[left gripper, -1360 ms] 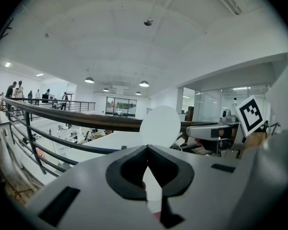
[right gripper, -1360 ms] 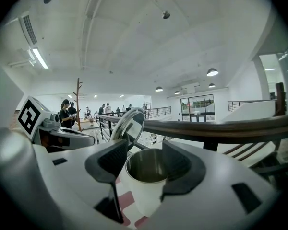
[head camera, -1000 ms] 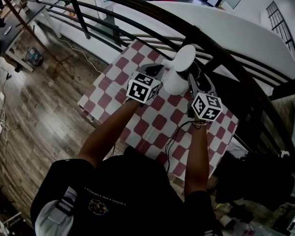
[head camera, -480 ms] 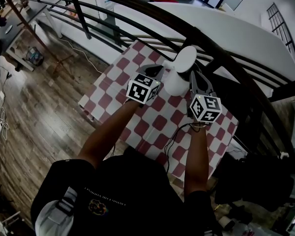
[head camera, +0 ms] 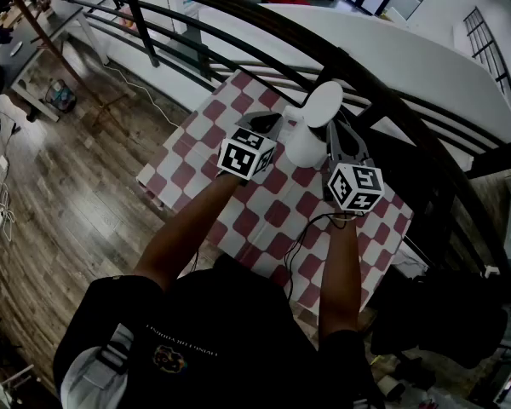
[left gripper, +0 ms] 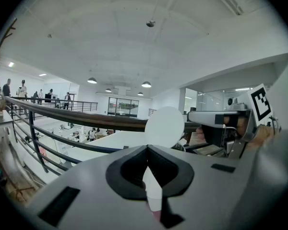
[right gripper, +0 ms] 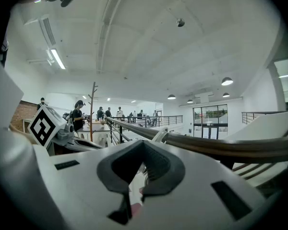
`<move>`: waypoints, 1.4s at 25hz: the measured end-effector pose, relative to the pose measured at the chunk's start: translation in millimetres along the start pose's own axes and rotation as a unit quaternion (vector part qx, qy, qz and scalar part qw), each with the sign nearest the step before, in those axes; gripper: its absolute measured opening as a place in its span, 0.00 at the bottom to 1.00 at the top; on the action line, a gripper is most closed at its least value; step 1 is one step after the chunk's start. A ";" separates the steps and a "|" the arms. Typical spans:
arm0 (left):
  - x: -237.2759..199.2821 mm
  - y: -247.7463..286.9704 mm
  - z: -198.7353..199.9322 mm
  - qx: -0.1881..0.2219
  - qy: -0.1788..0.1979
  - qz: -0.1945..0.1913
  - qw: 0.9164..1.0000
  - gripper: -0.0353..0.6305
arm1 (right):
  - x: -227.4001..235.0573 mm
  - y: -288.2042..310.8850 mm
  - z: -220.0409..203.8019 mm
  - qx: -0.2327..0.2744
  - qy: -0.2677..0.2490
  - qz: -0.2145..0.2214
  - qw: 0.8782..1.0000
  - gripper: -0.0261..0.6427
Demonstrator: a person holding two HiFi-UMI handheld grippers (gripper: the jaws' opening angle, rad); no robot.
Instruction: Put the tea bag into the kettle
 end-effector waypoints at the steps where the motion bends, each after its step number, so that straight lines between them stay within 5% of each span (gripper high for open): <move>1: -0.4 0.0 0.1 0.000 0.000 0.000 1.000 0.06 | -0.9 1.1 1.0 0.000 -0.001 0.001 1.000 0.06; 16: -1.5 -1.4 -4.2 -0.003 0.001 0.002 1.000 0.06 | 0.0 13.2 -3.5 -0.020 -0.013 -0.014 1.000 0.06; 29: 7.0 3.2 -12.7 -0.014 0.004 -0.007 1.000 0.06 | 37.1 -8.5 -43.2 -0.047 0.038 -0.079 0.995 0.06; 35: 13.5 3.5 -16.3 -0.017 0.007 -0.012 1.000 0.06 | 56.7 -14.5 -97.0 -0.084 0.111 -0.102 0.985 0.06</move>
Point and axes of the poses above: the fingertips, and each gripper's own axes: y forward along the fingers, x to its right, z out of its top, the point moved 1 cm from there along -y, backward along the fingers, and after that the axes turned 10 degrees about z, right-handed, at the moved point
